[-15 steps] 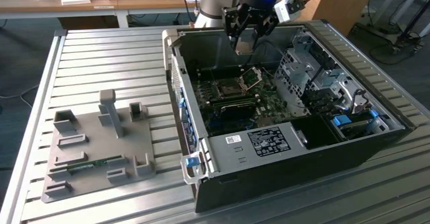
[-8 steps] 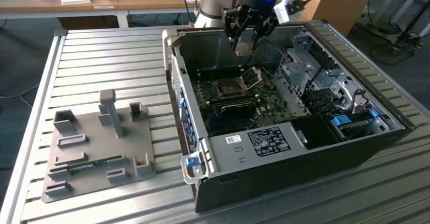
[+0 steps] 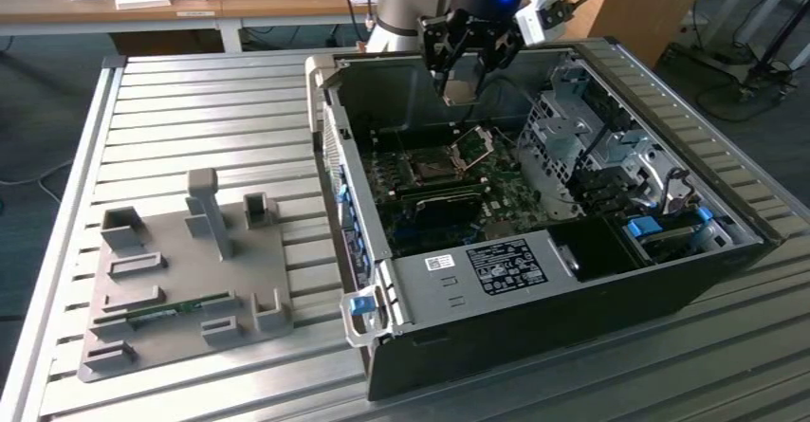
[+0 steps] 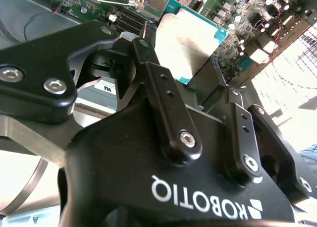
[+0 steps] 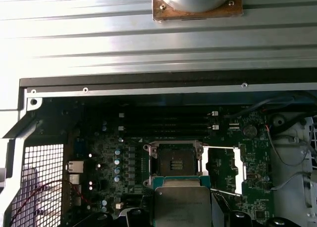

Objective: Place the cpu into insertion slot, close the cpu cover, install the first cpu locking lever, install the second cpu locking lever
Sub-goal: 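Place the cpu into insertion slot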

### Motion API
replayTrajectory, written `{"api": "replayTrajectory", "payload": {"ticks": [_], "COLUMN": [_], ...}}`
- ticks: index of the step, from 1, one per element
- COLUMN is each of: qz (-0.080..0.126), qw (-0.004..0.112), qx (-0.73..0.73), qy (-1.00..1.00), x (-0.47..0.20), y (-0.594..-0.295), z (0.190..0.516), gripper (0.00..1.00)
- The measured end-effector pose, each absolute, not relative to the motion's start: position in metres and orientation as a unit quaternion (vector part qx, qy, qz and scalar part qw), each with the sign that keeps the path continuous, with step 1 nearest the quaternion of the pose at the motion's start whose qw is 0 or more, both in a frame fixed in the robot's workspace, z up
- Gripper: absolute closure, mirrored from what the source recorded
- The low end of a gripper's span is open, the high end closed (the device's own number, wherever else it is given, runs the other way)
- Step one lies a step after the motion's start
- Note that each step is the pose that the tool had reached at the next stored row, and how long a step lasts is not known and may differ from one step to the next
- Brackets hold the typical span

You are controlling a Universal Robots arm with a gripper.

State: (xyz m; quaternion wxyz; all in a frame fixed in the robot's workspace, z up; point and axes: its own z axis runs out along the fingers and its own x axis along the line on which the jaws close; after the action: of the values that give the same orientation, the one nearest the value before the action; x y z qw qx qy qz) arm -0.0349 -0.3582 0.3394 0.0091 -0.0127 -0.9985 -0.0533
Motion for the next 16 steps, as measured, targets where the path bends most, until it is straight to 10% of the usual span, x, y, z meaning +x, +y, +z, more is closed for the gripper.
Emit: {"api": "replayTrajectory", "payload": {"ticks": [16], "qz": [-0.054], "qw": [0.009], "qx": [-0.013], "qy": [-0.998], "x": [-0.036], "y": [-0.358], "z": [0.32], "gripper": [0.46]}}
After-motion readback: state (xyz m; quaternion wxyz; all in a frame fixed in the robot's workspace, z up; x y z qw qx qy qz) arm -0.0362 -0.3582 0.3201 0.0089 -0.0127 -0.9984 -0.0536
